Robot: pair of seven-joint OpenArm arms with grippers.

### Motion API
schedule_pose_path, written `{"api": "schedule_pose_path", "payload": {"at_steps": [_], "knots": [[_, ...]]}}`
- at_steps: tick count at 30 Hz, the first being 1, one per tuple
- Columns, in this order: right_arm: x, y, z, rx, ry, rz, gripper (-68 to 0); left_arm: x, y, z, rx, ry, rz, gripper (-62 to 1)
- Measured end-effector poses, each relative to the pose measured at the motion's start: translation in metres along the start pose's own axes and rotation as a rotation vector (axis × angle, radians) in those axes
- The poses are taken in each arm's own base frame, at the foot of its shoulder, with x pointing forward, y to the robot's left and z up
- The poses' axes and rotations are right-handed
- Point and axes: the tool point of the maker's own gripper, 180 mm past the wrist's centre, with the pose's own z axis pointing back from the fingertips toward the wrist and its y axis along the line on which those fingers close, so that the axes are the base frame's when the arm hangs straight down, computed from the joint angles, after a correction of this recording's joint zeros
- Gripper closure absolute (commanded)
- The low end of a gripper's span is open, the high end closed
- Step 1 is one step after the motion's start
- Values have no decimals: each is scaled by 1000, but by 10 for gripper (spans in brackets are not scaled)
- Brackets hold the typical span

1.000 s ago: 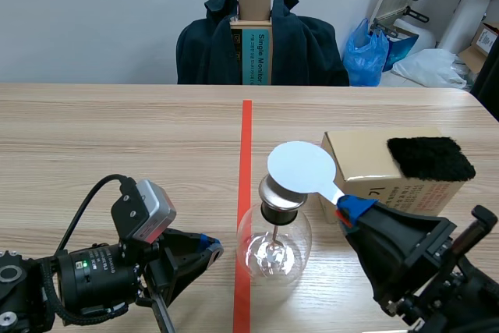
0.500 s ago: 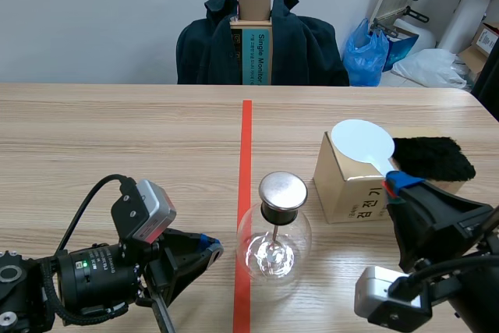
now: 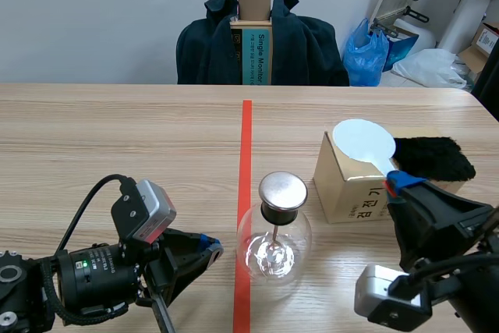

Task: Do the electroscope experiment.
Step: 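Move the plate toward and away from the electroscope, then hold the plate still at the electroscope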

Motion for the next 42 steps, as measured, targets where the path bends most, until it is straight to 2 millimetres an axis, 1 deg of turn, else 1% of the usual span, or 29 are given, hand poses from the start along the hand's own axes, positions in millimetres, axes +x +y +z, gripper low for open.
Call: {"api": "schedule_pose_path", "payload": {"at_steps": [6, 11, 22, 27, 42], "knots": [[25, 0, 2, -1, -138, 1, -8, 0, 0, 0, 0, 0, 0, -17], [41, -1, 5, -4, -228, 3, -8, 0, 0, 0, 0, 0, 0, -17], [65, -1, 12, -5, -371, 5, -8, 0, 0, 0, 0, 0, 0, -17], [72, -1, 15, -5, -409, 5, -8, 0, 0, 0, 0, 0, 0, -17], [72, -1, 15, -5, -413, 5, -8, 0, 0, 0, 0, 0, 0, -17]]}}
